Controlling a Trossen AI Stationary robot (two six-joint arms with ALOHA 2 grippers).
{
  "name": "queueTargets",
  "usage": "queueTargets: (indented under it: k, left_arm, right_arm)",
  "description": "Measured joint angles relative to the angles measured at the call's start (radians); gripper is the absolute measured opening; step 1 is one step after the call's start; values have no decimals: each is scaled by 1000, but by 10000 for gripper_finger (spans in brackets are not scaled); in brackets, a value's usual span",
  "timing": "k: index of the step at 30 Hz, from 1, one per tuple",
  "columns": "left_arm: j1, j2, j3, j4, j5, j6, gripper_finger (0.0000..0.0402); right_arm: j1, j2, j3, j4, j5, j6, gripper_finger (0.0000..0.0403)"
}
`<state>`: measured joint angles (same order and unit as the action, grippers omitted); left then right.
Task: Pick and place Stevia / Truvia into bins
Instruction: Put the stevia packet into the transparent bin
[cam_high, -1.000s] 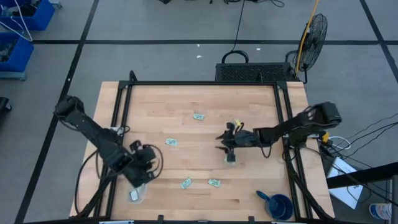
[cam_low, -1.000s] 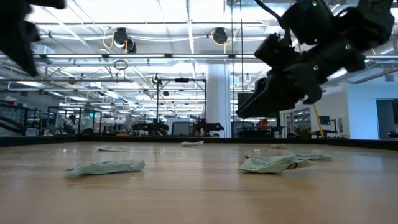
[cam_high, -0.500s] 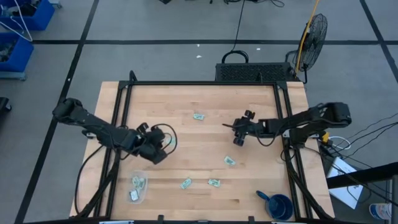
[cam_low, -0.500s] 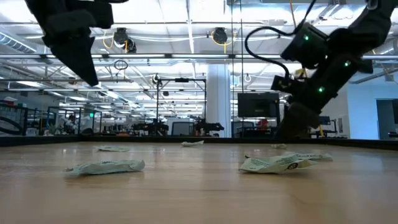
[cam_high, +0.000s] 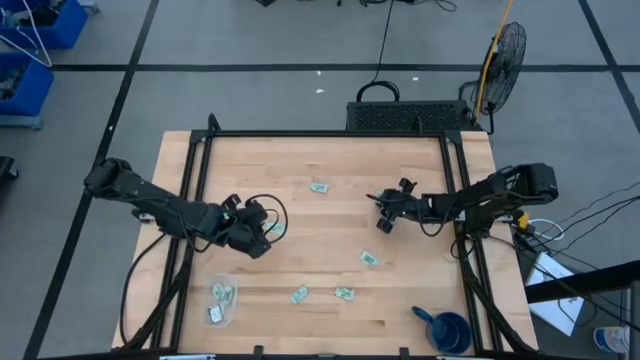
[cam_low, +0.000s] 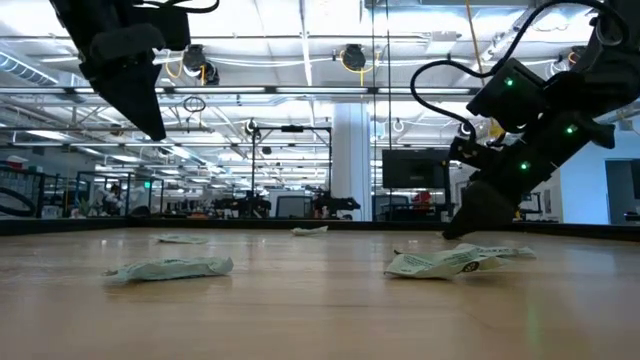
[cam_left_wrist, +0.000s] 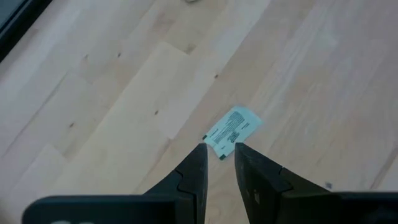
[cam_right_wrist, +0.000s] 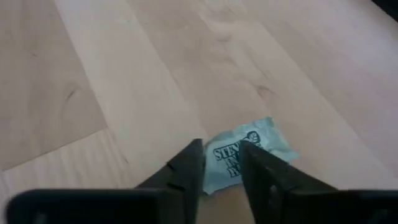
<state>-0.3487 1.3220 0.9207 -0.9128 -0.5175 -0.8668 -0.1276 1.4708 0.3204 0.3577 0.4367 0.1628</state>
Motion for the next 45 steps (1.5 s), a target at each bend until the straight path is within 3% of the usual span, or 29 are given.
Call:
queueTargets:
  k: [5, 13, 19, 22, 27, 35, 45]
  left_arm:
    - [1, 0, 0, 15, 0, -20, 88]
    - [1, 0, 0, 154, 0, 68, 88]
    - [0, 0, 0, 314, -26, 431, 88]
    - [0, 0, 0, 432, 3, 605, 88]
    - [3, 0, 0, 631, 42, 762, 88]
    - [17, 0, 0, 673, 122, 862, 92]
    - [54, 0, 0, 673, 214, 874, 205]
  right_arm:
    - [-4, -3, -7, 131, -27, -42, 9]
    - [7, -4, -5, 442, -295, 17, 2]
    - [29, -5, -3, 751, -567, 220, 1]
    - [51, -7, 1, 823, -654, 298, 1]
    - [112, 1, 56, 752, -653, 323, 1]
    - [166, 111, 248, 581, -646, 311, 0]
    - [169, 328, 466, 565, -651, 315, 0]
